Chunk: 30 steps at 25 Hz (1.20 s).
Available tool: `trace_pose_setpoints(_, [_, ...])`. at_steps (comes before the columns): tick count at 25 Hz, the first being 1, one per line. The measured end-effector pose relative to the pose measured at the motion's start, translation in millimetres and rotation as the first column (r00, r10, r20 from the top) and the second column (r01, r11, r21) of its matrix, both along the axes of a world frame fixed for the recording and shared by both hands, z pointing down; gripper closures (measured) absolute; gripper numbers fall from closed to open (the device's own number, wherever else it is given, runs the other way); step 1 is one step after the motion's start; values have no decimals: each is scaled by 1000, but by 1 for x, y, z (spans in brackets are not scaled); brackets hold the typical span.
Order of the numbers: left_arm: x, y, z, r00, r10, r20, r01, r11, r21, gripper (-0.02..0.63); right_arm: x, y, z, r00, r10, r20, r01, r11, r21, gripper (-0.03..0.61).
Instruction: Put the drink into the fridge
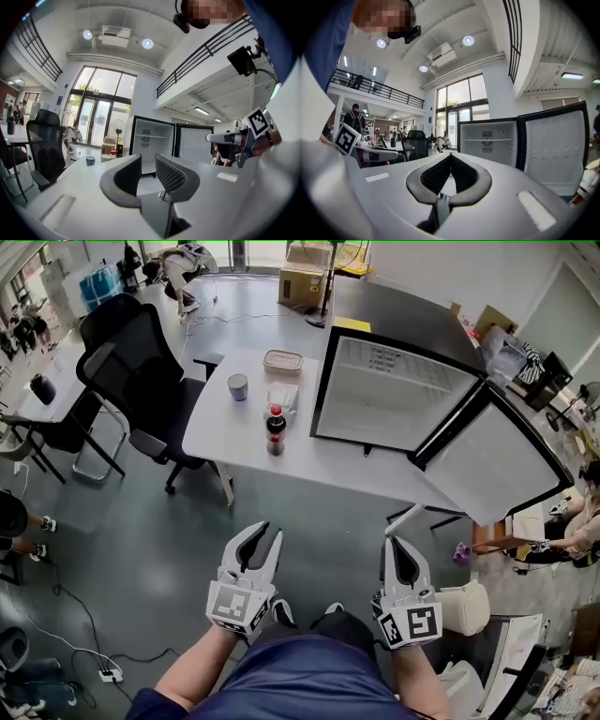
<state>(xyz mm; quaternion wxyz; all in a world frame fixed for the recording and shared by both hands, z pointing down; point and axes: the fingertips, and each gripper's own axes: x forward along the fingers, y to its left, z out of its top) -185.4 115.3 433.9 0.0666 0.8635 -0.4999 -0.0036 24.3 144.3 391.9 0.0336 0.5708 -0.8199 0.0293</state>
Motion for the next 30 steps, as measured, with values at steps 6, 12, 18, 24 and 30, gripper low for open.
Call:
trace_pose_setpoints(6, [-12, -11, 12, 1000, -14, -20, 13, 999, -36, 545, -8, -12, 5, 1000, -3, 5, 3, 1000, -10, 574])
trace_pose_setpoints(12, [-8, -33, 23, 997, -72, -16, 71, 995, -64, 545, -2, -43, 22, 999, -45, 21, 46, 999, -30, 574])
trace_pose_setpoints(18, [15, -70, 19, 992, -119, 41, 121, 991, -52, 545, 14, -90, 23, 993, -111, 47, 112, 994, -20, 574])
trace_pose_setpoints(24, [38, -111, 17, 980, -187, 62, 191, 980, -56, 537, 41, -135, 19, 983, -168, 73, 169, 986, -4, 574])
trace_pose_setpoints(30, [56, -139, 31, 970, -222, 105, 230, 970, -83, 537, 59, -160, 18, 973, -230, -4, 230, 972, 38, 574])
